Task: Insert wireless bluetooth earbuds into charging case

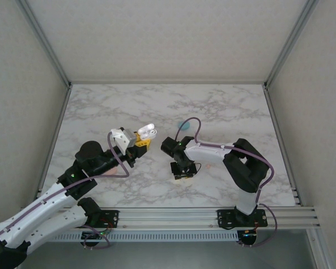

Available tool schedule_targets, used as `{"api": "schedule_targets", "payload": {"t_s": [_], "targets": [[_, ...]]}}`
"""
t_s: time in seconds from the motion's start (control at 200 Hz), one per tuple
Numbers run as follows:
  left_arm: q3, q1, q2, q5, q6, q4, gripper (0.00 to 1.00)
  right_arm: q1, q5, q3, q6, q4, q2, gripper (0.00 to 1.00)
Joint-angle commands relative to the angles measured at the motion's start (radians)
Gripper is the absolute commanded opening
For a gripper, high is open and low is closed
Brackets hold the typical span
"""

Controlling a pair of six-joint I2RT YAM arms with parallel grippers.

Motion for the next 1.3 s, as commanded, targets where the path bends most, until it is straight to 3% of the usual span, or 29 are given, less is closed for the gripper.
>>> {"api": "schedule_targets", "payload": {"t_s": [0.0, 0.35, 0.621, 0.966, 1.291], "targets": [[0.021, -0.007, -0.001, -0.014, -0.002, 0.024, 0.17, 0.01, 0.05, 0.003, 0.027, -0.027, -0.066, 0.29], [0.016, -0.007, 0.061, -0.012, -0.021, 0.072, 0.17, -0.001, 0.198, 0.102, 0.027, -0.079, -0.404, 0.29], [0.021, -0.007, 0.205, 0.048, -0.071, 0.226, 0.17, -0.002, 0.271, 0.138, -0.027, 0.243, -0.713, 0.28], [0.035, -0.045, 0.345, 0.017, -0.079, 0.376, 0.17, 0.019, 0.158, 0.086, 0.034, 0.549, -0.733, 0.29], [0.05, -0.069, 0.375, -0.016, -0.058, 0.393, 0.17, 0.041, 0.158, 0.107, 0.029, 0.545, -0.66, 0.28]]}}
